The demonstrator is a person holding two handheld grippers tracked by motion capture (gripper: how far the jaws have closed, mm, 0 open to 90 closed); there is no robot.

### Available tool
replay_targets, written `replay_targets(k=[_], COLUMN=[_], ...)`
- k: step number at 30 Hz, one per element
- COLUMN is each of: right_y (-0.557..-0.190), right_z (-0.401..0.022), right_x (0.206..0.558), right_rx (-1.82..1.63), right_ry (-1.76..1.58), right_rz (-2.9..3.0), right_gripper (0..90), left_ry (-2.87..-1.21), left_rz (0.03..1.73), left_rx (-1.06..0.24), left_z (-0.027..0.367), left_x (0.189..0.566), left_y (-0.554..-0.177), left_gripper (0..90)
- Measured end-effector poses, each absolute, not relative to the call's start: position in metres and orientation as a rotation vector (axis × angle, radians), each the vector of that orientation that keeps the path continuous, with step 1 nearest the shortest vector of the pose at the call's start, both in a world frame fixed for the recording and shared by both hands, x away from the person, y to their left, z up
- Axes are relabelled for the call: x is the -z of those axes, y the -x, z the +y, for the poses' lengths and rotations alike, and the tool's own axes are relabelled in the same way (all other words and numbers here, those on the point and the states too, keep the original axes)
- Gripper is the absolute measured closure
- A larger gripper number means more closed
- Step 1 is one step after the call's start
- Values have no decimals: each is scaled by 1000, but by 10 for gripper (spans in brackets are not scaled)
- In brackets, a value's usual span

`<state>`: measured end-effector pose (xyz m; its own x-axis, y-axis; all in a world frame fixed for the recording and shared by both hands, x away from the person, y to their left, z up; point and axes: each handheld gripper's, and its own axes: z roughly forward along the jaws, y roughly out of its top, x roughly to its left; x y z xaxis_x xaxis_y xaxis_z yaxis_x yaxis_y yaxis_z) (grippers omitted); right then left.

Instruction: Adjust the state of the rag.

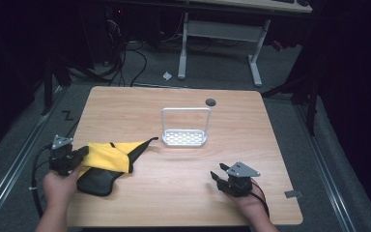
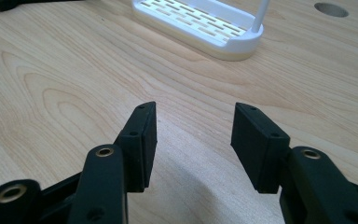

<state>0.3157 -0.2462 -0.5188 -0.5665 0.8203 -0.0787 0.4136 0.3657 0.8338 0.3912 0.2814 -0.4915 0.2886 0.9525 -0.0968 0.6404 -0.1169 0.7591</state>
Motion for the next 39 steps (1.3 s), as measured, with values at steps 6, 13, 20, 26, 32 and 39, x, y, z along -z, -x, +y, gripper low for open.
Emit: replay_targets(k=[6, 13, 20, 26, 32, 39], right_y=[-317, -320, -321, -315, -311, -311], right_z=[-248, -249, -248, -245, -243, -242], right_x=[519, 519, 518, 516, 516, 515], right_rx=[-1102, -1127, -1146, -1157, -1158, -1158], right_ry=[-1079, -1101, -1090, -1077, -1068, -1055], right_rz=[2144, 2125, 2129, 2134, 2144, 2143], right_gripper=[513, 514, 514, 514, 515, 515], left_ry=[-1917, -1923, -1921, -1931, -1961, -1967], left_rz=[1440, 1427, 1420, 1425, 1387, 1344], left_rx=[-546, -542, -545, -544, -564, -551], left_z=[270, 264, 265, 262, 257, 241], left_x=[514, 515, 517, 516, 517, 518], left_y=[-392, -385, -385, -383, -376, -364], left_gripper=[900, 900, 900, 900, 900, 900])
